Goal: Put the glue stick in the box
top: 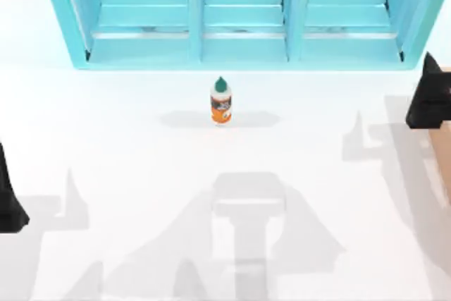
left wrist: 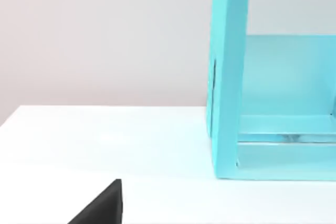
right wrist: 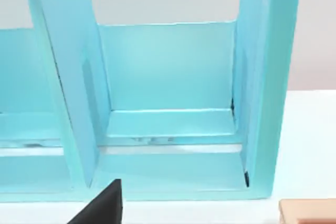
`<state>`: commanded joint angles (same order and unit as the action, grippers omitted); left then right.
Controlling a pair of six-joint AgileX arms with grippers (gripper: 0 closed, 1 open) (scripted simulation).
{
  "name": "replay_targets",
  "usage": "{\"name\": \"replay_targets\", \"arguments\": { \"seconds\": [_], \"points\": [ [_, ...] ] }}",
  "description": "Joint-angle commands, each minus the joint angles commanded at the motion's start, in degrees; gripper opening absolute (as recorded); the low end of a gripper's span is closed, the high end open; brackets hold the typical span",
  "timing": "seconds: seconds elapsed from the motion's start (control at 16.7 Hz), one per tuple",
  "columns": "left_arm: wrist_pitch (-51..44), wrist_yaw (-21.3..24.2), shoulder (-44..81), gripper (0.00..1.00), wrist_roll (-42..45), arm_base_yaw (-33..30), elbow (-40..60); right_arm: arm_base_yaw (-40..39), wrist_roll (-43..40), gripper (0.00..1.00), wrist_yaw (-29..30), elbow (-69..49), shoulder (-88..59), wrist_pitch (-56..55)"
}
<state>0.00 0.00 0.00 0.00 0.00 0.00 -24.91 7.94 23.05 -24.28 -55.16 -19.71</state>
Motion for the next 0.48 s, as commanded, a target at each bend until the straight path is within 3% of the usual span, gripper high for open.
{"name": "replay_targets", "arguments": {
  "seconds": [0.48],
  "points": [
    [0.0, 0.0, 0.0, 1.0, 0.0, 0.0, 0.0, -19.29, 6.29, 1.0, 20.13, -20.88, -44.81, -17.0]
  ]
}}
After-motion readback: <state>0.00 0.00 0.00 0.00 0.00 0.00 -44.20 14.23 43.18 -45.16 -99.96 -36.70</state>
